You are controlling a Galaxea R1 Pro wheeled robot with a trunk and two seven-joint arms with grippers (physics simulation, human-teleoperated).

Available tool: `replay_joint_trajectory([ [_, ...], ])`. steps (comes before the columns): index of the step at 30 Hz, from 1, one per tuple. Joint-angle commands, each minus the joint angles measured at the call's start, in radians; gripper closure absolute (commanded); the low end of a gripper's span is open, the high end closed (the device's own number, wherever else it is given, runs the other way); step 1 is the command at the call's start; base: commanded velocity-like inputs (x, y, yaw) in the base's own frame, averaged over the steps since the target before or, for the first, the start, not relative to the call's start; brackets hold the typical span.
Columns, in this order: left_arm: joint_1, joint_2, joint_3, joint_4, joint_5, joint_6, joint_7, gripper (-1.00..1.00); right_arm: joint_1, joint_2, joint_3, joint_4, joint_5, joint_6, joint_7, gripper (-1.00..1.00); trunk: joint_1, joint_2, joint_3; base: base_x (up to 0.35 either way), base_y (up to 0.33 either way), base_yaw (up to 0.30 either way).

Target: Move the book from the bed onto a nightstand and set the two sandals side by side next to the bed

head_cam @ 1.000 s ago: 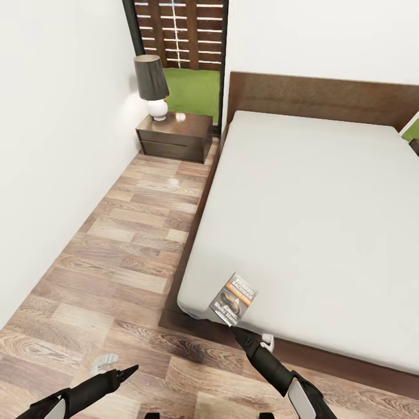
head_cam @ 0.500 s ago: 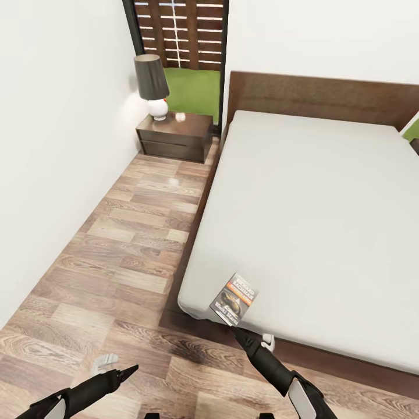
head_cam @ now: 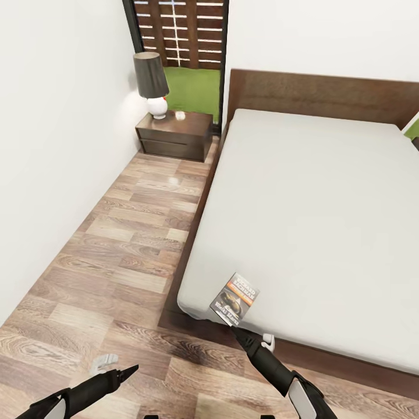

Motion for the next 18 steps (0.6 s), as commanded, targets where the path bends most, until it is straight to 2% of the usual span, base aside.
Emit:
replay_joint_trajectory([
  [1,-0.001,0.0,0.008,0.0,-0.004,0.004,-0.005,-1.0,-0.001,0.001,-0.005,0.0,-0.001,0.009,0.003,-1.0,0.004,-0.008,-0.004,0.0,0.0,0.0],
  [9,0.0,0.0,0.008,0.0,-0.004,0.004,-0.005,-1.0,-0.001,0.001,-0.005,0.0,-0.001,0.01,0.003,-1.0,0.035,-0.064,-0.029,0.0,0.0,0.0],
  [18,-0.001,0.0,0.008,0.0,-0.004,0.004,-0.005,-1.0,-0.001,0.001,-0.006,-0.001,-0.002,0.01,0.003,-1.0,0.035,-0.064,-0.029,0.0,0.0,0.0],
])
